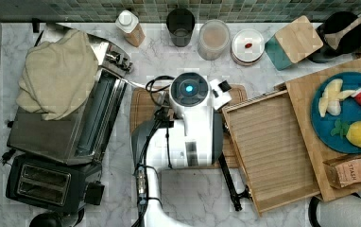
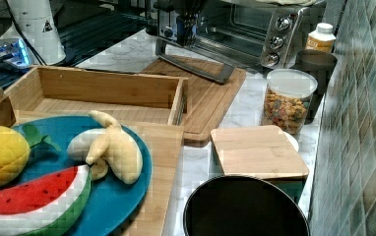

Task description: Close the drawer.

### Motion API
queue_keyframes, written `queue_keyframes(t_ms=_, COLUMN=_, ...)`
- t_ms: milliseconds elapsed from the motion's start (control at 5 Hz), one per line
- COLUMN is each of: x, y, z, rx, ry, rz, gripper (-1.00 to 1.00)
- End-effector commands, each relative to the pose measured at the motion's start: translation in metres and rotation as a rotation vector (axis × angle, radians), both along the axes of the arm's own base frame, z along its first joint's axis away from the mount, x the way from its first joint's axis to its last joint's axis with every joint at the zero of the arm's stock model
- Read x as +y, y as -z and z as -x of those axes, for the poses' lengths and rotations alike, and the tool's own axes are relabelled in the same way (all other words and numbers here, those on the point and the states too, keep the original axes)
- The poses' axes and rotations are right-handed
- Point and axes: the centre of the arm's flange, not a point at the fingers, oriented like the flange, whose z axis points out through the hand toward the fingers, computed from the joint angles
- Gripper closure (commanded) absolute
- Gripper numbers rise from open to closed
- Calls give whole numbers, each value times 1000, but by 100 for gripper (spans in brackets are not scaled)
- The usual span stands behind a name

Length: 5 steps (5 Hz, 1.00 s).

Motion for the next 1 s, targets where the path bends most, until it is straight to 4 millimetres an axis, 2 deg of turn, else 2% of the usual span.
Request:
queue_keyframes(t_ms=200, x=27, y=14, z=48, rx=-83, ry=-383, rz=41, gripper=100)
queue_keyframes(t_ms=600, x=-1, y=34, z=76, rx=-104, ry=-538, rz=61, gripper=100)
queue_keyframes(t_ms=1000, x=-1, y=62, z=113, rx=-123, ry=-549, rz=43, gripper=100)
